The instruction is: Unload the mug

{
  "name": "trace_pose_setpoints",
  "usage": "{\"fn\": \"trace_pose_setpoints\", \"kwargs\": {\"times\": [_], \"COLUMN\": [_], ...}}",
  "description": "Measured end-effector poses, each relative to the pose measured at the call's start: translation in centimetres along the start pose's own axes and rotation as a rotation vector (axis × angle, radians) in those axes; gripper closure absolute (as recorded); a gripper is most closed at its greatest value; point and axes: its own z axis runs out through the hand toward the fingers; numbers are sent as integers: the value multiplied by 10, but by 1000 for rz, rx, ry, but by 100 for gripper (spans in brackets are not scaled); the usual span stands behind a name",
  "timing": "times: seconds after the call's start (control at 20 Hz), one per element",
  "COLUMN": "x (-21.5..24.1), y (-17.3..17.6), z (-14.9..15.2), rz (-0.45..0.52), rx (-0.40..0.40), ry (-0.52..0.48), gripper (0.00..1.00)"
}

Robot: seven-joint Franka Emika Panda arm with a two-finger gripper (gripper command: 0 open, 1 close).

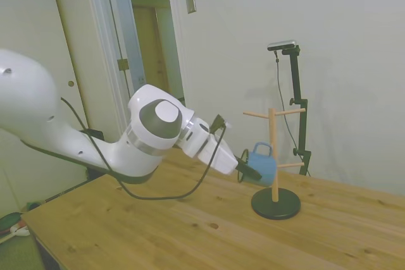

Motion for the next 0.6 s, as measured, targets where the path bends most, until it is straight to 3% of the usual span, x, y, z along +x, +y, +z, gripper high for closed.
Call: {"fn": "trace_pose_setpoints", "kwargs": {"times": [0.25,0.6], "x": [-47,-83], "y": [-14,-47], "z": [-50,-28], "rz": [-104,-255], "rx": [66,2], "ry": [-228,-568], "gripper": [100,100]}}
